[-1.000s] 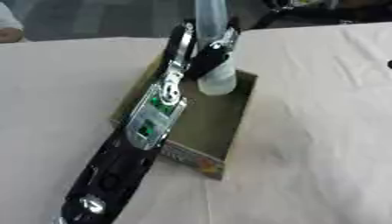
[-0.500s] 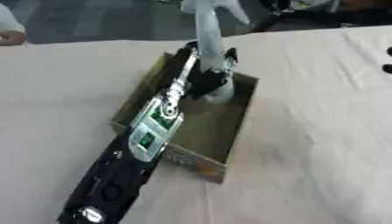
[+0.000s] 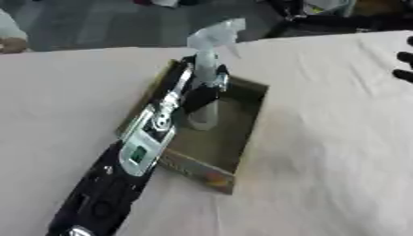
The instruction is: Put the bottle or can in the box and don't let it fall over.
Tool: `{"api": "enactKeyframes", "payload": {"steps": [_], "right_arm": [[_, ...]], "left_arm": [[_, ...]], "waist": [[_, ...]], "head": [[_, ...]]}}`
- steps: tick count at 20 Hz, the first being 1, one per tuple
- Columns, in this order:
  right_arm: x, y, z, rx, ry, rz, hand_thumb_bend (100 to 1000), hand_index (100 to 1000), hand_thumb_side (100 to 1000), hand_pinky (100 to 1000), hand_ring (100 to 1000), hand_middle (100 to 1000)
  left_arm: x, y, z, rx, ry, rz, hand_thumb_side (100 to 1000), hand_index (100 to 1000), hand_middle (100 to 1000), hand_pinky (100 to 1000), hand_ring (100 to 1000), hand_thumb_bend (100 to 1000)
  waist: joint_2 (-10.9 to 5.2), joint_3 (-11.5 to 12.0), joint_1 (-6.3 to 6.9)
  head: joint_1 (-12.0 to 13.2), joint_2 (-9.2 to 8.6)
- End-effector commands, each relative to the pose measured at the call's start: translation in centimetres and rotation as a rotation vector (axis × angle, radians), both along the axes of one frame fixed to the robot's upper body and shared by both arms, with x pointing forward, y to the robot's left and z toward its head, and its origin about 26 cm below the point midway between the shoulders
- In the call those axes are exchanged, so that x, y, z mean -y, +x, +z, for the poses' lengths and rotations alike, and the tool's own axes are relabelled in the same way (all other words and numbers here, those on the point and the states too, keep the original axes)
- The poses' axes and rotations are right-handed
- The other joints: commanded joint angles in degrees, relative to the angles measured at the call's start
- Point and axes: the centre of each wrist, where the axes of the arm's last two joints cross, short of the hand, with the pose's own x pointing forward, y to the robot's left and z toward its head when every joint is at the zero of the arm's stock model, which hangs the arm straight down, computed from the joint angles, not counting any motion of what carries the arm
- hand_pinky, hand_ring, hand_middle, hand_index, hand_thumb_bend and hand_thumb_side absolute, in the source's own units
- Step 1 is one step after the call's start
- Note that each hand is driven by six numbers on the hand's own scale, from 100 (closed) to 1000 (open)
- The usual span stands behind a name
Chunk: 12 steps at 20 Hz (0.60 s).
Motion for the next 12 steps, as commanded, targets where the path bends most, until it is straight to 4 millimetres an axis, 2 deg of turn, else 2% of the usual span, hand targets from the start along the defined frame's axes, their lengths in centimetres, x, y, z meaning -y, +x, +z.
{"api": "enactKeyframes", "payload": {"steps": [1, 3, 6, 7, 8, 9, 10, 12], "right_arm": [[0.6, -0.2, 1.0, 0.023, -0.023, -0.011, 555, 915, 220, 848, 890, 878], [0.6, -0.2, 1.0, 0.021, -0.023, -0.012, 557, 914, 223, 848, 889, 878], [0.7, -0.2, 0.9, 0.018, -0.021, -0.015, 568, 914, 242, 848, 888, 877], [0.7, -0.2, 0.9, 0.017, -0.021, -0.016, 567, 914, 241, 848, 888, 877], [0.7, -0.2, 0.9, 0.017, -0.022, -0.017, 565, 914, 237, 848, 888, 877], [0.7, -0.2, 0.9, 0.017, -0.022, -0.019, 564, 914, 236, 848, 888, 877], [0.7, -0.2, 0.8, 0.016, -0.021, -0.019, 564, 914, 237, 848, 888, 877], [0.7, -0.3, 0.8, 0.016, -0.020, -0.019, 565, 914, 239, 847, 888, 877]], "left_arm": [[-0.5, -0.1, 0.8, 0.009, 0.043, -0.007, 752, 882, 665, 1000, 818, 100], [-0.9, -0.2, 0.8, 0.004, 0.054, -0.006, 709, 882, 667, 1000, 822, 100], [-1.5, -0.3, 0.8, -0.011, 0.044, -0.016, 532, 892, 686, 1000, 847, 100], [-1.7, -0.4, 0.8, -0.019, 0.033, -0.027, 548, 897, 694, 1000, 854, 100], [-2.0, -0.5, 0.8, -0.018, 0.018, -0.037, 680, 903, 705, 1000, 863, 100], [-2.2, -0.5, 0.8, -0.015, 0.004, -0.045, 737, 905, 709, 1000, 865, 100], [-2.4, -0.6, 0.8, -0.015, -0.004, -0.051, 776, 906, 711, 1000, 866, 196], [-2.9, -0.6, 0.7, -0.016, -0.002, -0.049, 780, 905, 711, 1000, 864, 205]], "waist": [[-1.43, 0.10, -0.34], [-1.50, 0.22, -0.28], [-1.65, 0.45, -0.19], [-1.68, 0.52, -0.17], [-1.68, 0.61, -0.15], [-1.67, 0.68, -0.14], [-1.67, 0.73, -0.13], [-1.68, 0.79, -0.10]], "head": [[-0.23, -0.10], [-0.33, -0.09], [-0.50, -0.22], [-0.64, -0.27], [-0.88, -0.33], [-1.09, -0.39], [-1.26, -0.47], [-1.40, -0.62]]}}
